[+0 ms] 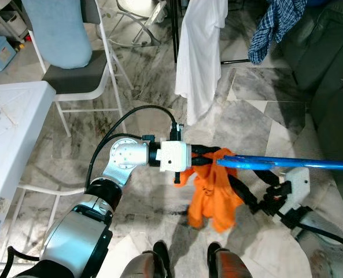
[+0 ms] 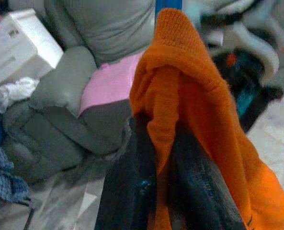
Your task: Hang hanger
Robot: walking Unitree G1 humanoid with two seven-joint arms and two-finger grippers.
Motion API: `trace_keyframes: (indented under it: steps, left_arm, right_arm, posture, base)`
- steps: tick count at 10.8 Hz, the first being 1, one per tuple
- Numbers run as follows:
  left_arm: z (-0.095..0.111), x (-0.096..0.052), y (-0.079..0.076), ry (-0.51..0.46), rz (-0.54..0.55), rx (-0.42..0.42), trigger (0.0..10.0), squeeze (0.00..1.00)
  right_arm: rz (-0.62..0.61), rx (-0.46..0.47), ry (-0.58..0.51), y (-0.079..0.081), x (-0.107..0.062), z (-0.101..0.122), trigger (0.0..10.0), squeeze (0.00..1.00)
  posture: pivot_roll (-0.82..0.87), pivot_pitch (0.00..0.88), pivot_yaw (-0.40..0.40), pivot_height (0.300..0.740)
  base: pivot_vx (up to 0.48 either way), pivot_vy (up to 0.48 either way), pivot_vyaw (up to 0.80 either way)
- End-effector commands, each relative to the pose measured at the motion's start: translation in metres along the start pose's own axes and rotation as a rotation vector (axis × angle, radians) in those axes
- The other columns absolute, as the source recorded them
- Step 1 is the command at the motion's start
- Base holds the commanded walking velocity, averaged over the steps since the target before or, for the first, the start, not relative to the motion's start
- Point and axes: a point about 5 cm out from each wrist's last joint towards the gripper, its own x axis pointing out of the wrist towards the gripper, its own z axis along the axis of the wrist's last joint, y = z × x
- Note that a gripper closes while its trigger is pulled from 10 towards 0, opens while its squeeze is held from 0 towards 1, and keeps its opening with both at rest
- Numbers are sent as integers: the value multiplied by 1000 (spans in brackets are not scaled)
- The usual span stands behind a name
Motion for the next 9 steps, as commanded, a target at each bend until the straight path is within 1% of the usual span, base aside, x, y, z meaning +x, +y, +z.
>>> trace_keyframes:
  steps: [1, 2, 4, 5, 6, 7, 9]
  left_arm:
    - [10, 1, 10, -56, 26, 33, 0, 0]
    - [19, 3, 17, -105, 46, 40, 0, 0]
    - [31, 6, 23, -162, 56, 67, 0, 0]
    - [37, 7, 29, -189, 73, 78, 0, 0]
    - [38, 4, 34, -186, 89, 77, 0, 0]
    - [34, -2, 36, -154, 99, 70, 0, 0]
    - [20, -15, 37, -66, 140, 40, 0, 0]
  right_arm:
    - [-28, 29, 26, 0, 2, -12, 10000, 0]
    - [-63, 47, 41, -2, 6, -21, 10000, 0]
    - [-134, 78, 78, -9, 8, -34, 10000, 0]
    - [-213, 84, 156, -17, 5, -48, 10000, 0]
    - [-300, 91, 211, -27, -4, -59, 0, 0]
    - [-352, 95, 214, -34, -12, -61, 0, 0]
    - [-466, 64, 235, -49, -34, -60, 0, 0]
  posture:
    - [-237, 268, 164, 740]
    - [-227, 266, 163, 740]
    - [-218, 265, 162, 740]
    - [-215, 264, 163, 740]
    - [-211, 263, 162, 740]
    - [-211, 262, 162, 740]
    - [-219, 263, 165, 740]
  base:
    - [0, 0, 0]
    - [0, 0, 0]
    - [0, 0, 0]
    - [0, 0, 0]
    - [0, 0, 0]
    - [0, 0, 0]
    - [0, 0, 0]
